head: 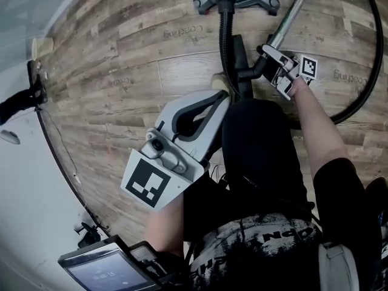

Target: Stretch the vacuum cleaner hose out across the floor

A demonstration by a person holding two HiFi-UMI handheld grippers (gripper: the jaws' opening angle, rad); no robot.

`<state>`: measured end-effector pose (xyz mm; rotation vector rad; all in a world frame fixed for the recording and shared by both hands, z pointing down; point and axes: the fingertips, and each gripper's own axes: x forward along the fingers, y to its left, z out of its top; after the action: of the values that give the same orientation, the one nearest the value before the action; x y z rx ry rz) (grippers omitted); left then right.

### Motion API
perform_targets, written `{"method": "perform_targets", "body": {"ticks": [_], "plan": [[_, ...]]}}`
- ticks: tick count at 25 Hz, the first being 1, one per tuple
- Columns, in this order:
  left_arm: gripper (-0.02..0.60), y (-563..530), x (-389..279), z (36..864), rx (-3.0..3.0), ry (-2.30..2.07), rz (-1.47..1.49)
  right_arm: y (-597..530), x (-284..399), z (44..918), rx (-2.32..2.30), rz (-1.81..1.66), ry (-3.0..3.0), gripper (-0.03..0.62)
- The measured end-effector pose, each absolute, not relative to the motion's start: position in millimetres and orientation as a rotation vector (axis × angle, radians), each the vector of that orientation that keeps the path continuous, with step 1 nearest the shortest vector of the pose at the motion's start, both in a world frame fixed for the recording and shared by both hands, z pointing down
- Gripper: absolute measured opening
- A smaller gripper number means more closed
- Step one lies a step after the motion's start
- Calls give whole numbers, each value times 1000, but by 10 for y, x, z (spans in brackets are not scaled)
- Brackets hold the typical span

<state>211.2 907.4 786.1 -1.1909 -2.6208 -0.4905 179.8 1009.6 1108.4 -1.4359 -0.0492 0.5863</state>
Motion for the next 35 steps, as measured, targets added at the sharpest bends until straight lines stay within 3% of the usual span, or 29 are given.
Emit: {"method": "perform_targets", "body": {"ticks": [4, 6, 9, 13, 29, 35], "plan": [[2, 9062, 2171, 7909, -1192, -2606, -514, 10215, 1877, 11116, -1448, 593, -113, 207], [2, 9071, 2223, 7927, -1208, -2595, -530, 10266, 2009, 11083, -1526, 532, -130, 148], [1, 9062, 2283, 7955, -1236, -2585, -539, 10419, 2145, 11004, -1543, 557, -171, 149], [2, 9029, 2305, 7970, -1235, -2590, -532, 10437, 2155, 11067, -1475, 570, -182, 87], [1, 9263, 2314, 8044, -1123, -2594, -483, 10471, 1744, 10972, -1464, 558, -321, 74], [1, 9613, 2292, 7821, -979, -2643, -575, 10616, 1706, 10461, -1411, 503, -346, 78]]}}
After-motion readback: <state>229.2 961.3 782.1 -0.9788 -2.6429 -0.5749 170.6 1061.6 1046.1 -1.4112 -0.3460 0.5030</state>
